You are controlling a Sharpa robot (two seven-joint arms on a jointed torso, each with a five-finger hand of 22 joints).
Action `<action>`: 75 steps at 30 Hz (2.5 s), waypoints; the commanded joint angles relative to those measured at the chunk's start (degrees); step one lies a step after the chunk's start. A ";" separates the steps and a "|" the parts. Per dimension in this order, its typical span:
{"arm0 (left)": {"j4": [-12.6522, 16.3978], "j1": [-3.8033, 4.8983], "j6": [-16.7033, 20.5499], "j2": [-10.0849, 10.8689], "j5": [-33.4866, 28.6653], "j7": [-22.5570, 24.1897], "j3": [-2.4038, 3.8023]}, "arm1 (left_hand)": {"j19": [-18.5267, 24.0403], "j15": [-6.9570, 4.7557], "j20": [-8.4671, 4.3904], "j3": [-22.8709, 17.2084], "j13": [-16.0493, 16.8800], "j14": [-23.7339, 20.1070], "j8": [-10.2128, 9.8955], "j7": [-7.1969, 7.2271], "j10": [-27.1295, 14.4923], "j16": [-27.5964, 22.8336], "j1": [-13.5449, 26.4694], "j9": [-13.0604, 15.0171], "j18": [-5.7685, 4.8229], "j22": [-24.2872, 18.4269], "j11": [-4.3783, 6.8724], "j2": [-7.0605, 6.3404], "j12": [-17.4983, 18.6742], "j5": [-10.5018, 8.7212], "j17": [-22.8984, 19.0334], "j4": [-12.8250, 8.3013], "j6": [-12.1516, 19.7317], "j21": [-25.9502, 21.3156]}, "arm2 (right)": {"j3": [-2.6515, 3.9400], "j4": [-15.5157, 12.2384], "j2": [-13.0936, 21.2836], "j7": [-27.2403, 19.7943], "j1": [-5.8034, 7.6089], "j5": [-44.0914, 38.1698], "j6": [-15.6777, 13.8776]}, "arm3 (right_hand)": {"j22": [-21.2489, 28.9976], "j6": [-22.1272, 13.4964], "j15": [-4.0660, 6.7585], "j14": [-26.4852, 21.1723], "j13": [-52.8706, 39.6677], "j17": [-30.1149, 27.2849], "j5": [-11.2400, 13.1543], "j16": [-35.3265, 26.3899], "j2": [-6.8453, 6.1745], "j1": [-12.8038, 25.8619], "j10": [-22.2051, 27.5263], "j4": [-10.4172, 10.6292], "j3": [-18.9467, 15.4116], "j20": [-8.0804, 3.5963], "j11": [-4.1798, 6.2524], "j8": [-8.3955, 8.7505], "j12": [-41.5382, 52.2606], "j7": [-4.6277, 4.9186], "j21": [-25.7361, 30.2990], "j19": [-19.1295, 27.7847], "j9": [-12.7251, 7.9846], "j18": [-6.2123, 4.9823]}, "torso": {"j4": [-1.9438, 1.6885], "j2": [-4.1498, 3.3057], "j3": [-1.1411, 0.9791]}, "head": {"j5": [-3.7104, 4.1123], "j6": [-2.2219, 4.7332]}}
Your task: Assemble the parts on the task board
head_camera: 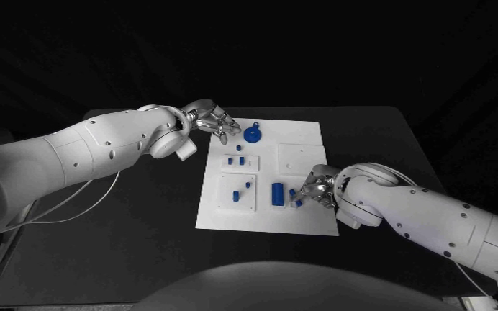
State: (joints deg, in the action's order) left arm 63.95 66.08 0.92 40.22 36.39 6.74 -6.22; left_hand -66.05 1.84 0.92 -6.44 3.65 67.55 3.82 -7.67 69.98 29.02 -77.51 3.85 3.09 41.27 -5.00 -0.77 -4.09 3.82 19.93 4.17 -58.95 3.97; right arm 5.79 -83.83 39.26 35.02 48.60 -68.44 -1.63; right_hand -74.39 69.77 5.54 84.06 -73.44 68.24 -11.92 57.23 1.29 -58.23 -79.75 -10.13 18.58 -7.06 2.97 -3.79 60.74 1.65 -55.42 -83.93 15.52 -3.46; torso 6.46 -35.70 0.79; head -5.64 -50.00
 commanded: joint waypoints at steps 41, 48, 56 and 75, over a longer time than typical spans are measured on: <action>0.15 0.02 -0.94 0.30 0.52 -0.05 -0.01 | -0.37 0.21 -0.06 0.22 0.03 0.28 -0.11 0.07 -0.54 -0.27 -0.02 0.09 -0.51 -0.11 -0.06 0.41 0.02 -0.24 -0.02 -0.23 -0.07 0.20 | -0.18 -0.73 -0.16 -1.92 -0.17 -0.23 3.27 | -0.65 3.38 0.65 0.20 -1.59 0.71 9.15 -0.30 -1.61 9.06 -0.90 6.60 0.44 -0.64 0.49 0.09 1.19 -0.83 -0.17 -3.30 -0.85 1.06 | 0.02 0.00 -0.03 | 0.03 0.00; 0.16 0.02 -0.89 0.31 0.60 -0.06 -0.01 | -0.37 0.21 -0.06 0.22 0.03 0.28 -0.11 0.07 -0.54 -0.27 -0.02 0.09 -0.51 -0.11 -0.06 0.41 0.02 -0.24 -0.02 -0.23 -0.07 0.20 | -0.17 -1.09 0.52 -2.15 -0.17 -0.10 3.38 | -0.67 3.39 0.66 0.19 -1.67 0.70 9.15 -0.43 -1.84 8.75 -0.93 6.41 0.73 -0.64 0.51 0.10 1.13 -0.85 -0.13 -3.31 -0.89 1.05 | 0.03 0.02 -0.02 | 0.02 0.00; 0.13 0.02 0.25 0.28 -0.24 0.37 -0.01 | -0.41 0.19 -0.08 0.23 0.03 0.33 -0.11 0.08 -0.51 -0.25 -0.01 0.09 -0.50 -0.19 -0.04 0.38 0.00 -0.23 -0.02 -0.23 -0.11 0.22 | 0.04 -1.40 2.40 -4.10 -0.17 1.08 2.04 | -0.50 2.82 0.67 0.14 -1.76 0.43 9.02 -0.90 -2.88 7.49 -0.68 5.57 1.70 -0.63 0.40 0.14 0.93 -0.71 0.32 -3.25 -0.91 0.95 | 0.05 0.08 -0.02 | 0.09 0.00; -2.02 1.39 12.60 -0.74 -23.37 8.48 0.20 | 6.24 3.16 3.07 -1.04 -0.10 -1.77 -0.15 0.34 -3.39 -18.28 0.00 0.13 -0.14 -8.32 -1.09 0.31 0.58 0.11 -8.20 -0.71 -0.30 -0.44 | 6.11 17.61 1.13 -35.12 4.85 33.76 -0.58 | 9.64 -7.12 -1.47 -4.21 14.52 -11.39 -1.22 -20.55 -0.21 -1.44 9.88 3.92 -9.56 1.54 -2.15 0.01 -20.82 2.70 18.79 0.82 -3.16 -2.59 | 0.24 2.24 0.30 | 1.23 7.87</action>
State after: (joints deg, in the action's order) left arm 62.24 67.12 10.06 39.70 20.47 11.36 -6.14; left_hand -60.45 4.68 3.74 -7.20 3.62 66.38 3.82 -7.56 67.16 12.20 -77.53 3.98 3.08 33.61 -5.95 -0.79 -3.87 3.82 12.29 3.46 -59.47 3.84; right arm 11.78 -67.61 40.89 10.50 53.26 -47.78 0.63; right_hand -65.65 63.46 4.24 80.47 -60.14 57.51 -12.67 37.75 0.63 -59.69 -70.75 -6.03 9.53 -5.68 1.00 -3.97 41.27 4.04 -38.41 -83.60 12.74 -5.32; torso 6.65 -34.43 0.99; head -4.49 -43.25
